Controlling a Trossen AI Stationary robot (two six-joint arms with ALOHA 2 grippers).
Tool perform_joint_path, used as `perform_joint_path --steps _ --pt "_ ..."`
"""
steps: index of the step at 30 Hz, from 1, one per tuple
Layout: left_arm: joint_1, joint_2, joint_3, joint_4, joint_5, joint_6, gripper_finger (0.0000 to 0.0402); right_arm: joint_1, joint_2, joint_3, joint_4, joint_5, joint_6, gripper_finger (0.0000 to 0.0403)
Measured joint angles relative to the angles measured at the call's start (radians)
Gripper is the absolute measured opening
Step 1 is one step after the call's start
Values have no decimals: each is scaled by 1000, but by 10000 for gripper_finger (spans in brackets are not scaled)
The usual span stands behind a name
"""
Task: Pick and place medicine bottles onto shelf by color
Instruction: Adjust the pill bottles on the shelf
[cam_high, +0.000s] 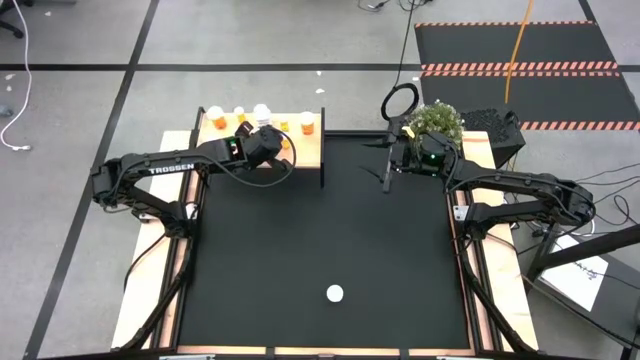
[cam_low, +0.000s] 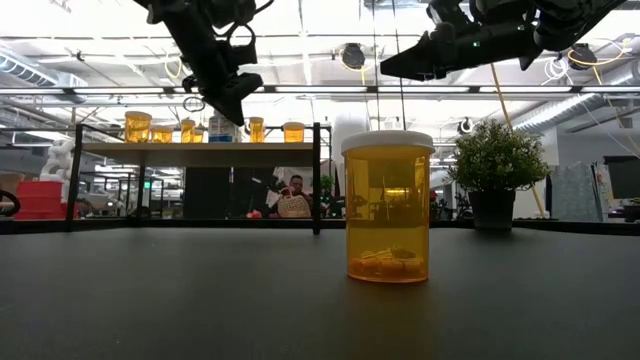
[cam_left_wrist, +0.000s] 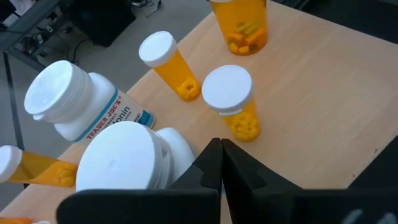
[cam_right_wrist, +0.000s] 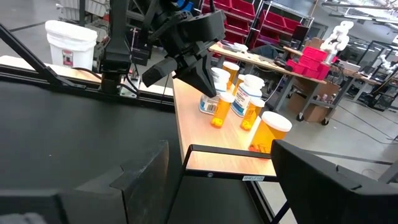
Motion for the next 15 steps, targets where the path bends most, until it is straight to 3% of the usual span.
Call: perform_joint_path --steps 15 --pt "7 0 0 2 -27 -3 10 0 0 0 0 0 0 276"
